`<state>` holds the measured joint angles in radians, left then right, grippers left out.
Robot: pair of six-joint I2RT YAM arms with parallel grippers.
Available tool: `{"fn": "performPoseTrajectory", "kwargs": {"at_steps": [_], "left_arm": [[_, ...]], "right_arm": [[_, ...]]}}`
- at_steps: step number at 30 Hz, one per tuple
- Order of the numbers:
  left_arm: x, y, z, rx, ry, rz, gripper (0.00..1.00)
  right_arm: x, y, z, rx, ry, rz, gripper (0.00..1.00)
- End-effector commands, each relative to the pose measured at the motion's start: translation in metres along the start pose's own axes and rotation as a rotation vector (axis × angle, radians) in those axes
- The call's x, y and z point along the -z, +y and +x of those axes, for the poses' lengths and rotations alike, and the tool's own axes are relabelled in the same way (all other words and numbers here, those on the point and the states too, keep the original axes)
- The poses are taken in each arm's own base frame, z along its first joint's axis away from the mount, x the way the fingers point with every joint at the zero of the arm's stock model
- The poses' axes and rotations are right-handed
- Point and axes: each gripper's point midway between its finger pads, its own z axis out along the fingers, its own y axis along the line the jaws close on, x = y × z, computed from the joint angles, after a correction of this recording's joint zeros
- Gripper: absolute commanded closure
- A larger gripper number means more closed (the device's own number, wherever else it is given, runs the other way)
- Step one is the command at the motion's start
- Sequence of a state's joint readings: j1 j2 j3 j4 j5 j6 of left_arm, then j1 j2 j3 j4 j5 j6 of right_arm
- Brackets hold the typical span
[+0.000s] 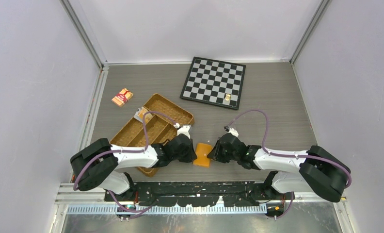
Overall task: Put the credit cards into the card holder
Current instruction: Turn over the card holder at the center of the board.
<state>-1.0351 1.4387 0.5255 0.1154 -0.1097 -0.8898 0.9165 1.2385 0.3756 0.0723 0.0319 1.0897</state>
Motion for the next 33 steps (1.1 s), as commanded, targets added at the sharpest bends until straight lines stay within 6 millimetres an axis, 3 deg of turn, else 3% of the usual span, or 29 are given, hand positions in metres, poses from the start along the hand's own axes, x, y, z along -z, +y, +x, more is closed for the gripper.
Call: {"fn": "performPoseTrajectory", "kwargs": {"at_steps": [1, 19, 28, 33], "left_arm": [[-0.01, 0.011, 0.026, -0.014, 0.082, -0.031, 1.0], [-0.012, 0.011, 0.026, -0.018, 0.091, -0.045, 1.0], [-0.01, 0.006, 0.024, -0.016, 0.081, -0.018, 1.0], [-0.008, 0.005, 0.023, -0.014, 0.075, -0.009, 1.0]], "right_arm": [[0.005, 0.056, 0.003, -0.007, 0.024, -0.237, 0.8], [0.031, 0.089, -0.013, 0.011, -0.017, -0.338, 0.87], [0.031, 0.096, -0.008, 0.026, -0.001, -0.39, 0.89], [0.021, 0.09, -0.002, 0.037, 0.023, -0.37, 0.88]]}}
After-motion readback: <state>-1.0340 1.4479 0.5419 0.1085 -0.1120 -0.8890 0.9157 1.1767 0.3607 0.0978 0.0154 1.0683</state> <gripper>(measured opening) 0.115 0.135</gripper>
